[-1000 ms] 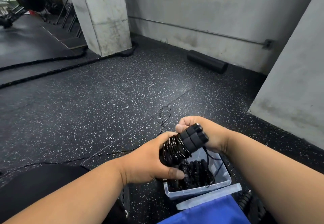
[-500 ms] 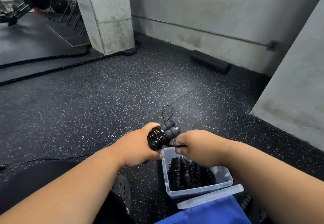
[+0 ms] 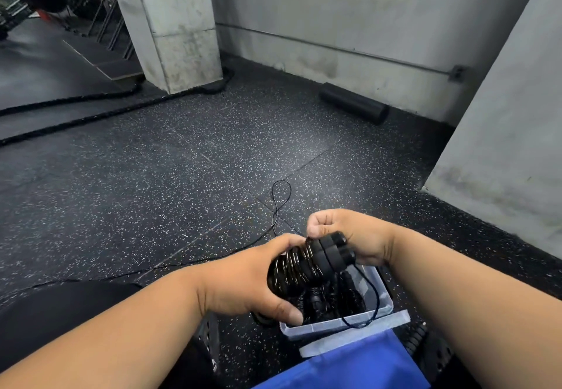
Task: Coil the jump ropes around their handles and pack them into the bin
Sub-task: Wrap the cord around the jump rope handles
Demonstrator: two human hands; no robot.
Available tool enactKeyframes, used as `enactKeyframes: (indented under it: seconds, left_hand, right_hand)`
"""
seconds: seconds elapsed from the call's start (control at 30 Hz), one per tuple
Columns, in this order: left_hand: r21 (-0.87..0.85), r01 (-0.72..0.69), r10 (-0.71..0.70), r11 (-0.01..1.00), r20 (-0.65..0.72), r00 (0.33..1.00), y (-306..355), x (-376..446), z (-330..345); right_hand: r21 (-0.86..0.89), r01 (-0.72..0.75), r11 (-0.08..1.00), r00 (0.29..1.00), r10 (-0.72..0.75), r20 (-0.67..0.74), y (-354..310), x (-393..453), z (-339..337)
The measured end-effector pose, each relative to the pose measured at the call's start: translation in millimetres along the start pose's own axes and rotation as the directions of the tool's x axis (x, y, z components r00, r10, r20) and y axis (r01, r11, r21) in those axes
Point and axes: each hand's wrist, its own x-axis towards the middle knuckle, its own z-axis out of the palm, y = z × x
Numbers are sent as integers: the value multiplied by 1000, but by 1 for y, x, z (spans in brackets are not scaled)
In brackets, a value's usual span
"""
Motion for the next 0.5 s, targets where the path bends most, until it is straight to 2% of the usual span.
enactKeyframes:
  seconds: [0.07,0.17,0.23,0.33,0.5]
  left_hand:
    - [-100,-17,15,995,-13,1000,1,1,1]
    - [-132,5,-15,991,-79,997,1,3,3]
    - [-150,42,-66,988,-159,985,0,7,2]
    - [-171,84,-131,982,-284,950,-4,11,-4]
    - [-252,16,-91,968,-290,953,-9,12,-3]
  right_hand:
    - [107,-15,994,1000,16,-10,11,8,6]
    - [107,-34,994,992,46,-115,22,20,15]
    - [42,-61,997,977,68,-200,26,23,18]
    - [-82,-94,992,973,74,-218,28,18,25]
    - [-368,-138,920,948,14,-319,20,12,41]
